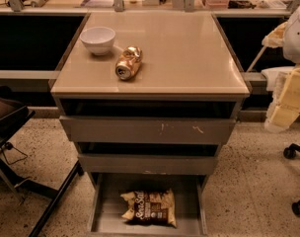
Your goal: Pick brown chip bag from bottom drawer and place on counter
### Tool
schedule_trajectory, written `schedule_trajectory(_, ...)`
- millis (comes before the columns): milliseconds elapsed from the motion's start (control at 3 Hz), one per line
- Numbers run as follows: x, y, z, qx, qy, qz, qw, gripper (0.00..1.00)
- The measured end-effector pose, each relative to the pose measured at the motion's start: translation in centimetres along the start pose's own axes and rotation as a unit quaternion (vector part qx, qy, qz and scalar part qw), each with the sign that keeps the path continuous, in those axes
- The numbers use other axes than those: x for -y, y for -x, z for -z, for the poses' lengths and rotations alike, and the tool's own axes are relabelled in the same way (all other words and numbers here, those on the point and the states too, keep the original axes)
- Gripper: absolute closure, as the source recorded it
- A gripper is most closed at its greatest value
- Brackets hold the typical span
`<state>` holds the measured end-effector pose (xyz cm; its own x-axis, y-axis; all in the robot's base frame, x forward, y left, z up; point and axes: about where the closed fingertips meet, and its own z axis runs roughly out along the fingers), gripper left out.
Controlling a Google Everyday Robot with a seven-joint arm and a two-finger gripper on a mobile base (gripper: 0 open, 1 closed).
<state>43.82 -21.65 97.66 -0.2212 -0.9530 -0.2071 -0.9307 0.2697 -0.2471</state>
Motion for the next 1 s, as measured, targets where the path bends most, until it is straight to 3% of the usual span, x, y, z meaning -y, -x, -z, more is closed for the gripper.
schedule_trajectory(333, 0.0, 0.0, 0.0, 0.000, 0.000, 0.000, 1.0000, 0.00)
schedule_trajectory(667, -0.6, -0.2, -1.2, 0.022, 0.005, -0.001, 0.9998, 0.00)
schedule_trajectory(1000, -2.8, -0.9, -6.9, 0.079, 0.040, -0.012, 0.9960, 0.00)
